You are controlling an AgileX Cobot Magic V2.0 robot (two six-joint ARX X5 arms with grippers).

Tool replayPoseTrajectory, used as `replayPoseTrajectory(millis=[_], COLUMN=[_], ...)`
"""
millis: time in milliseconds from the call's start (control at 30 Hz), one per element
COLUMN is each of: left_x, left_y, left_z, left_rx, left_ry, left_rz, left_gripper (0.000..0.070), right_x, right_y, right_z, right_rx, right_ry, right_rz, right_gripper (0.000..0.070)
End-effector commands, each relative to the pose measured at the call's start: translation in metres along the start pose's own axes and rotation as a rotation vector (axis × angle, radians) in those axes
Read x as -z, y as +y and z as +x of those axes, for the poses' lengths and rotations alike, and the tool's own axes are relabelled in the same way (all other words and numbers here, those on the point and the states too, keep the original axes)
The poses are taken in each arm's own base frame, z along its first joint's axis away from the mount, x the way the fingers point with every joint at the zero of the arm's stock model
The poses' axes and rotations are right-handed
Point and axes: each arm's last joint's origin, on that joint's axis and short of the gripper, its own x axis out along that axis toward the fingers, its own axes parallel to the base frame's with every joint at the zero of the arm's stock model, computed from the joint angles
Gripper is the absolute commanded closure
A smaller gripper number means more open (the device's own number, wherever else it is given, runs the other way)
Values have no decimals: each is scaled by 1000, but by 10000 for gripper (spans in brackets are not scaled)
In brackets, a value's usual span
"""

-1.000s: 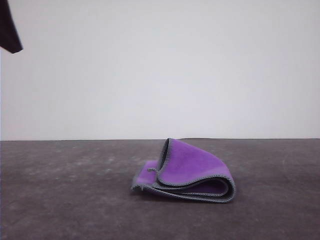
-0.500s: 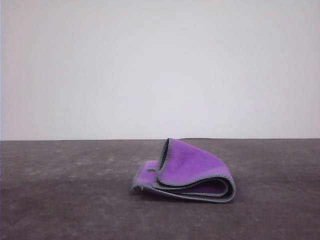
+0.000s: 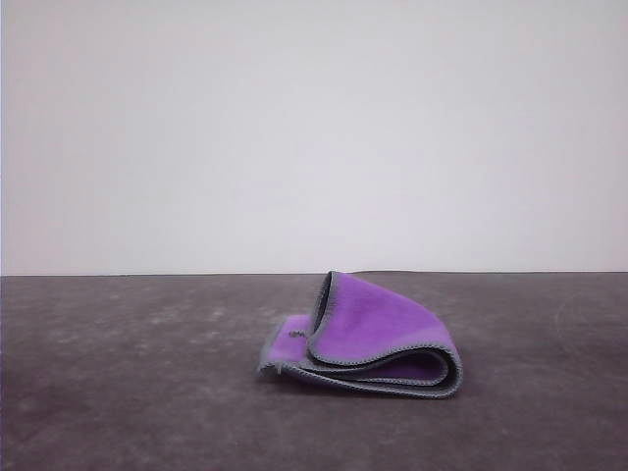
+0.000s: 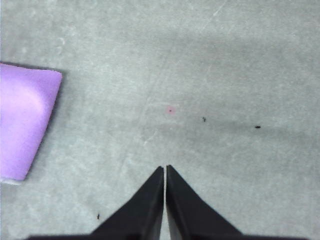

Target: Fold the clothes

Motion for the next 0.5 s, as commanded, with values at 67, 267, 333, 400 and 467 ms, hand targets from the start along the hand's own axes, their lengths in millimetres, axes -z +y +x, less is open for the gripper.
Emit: replayPoseTrajectory(millis=[67, 267, 333, 400, 467], left_x=[6, 5, 5, 5, 5], left_y=[1, 2, 3, 5, 7], left_z=[1, 1, 1, 1, 1], left_rx=[-9, -23, -32, -48, -72], left_ry=[2, -5, -6, -8, -11], left_rz=[-2, -13, -28, -38, -44], left_gripper=[689, 689, 689, 689, 689], right_x=[-4, -4, -4, -4, -4], right_y=[0, 0, 0, 0, 0], right_z=[-1, -1, -1, -1, -1], right_rx=[0, 0, 0, 0, 0], right_ry=[-12, -13, -13, -13, -13], right_rz=[-4, -4, -4, -4, -4], right_gripper=[700, 700, 700, 700, 700])
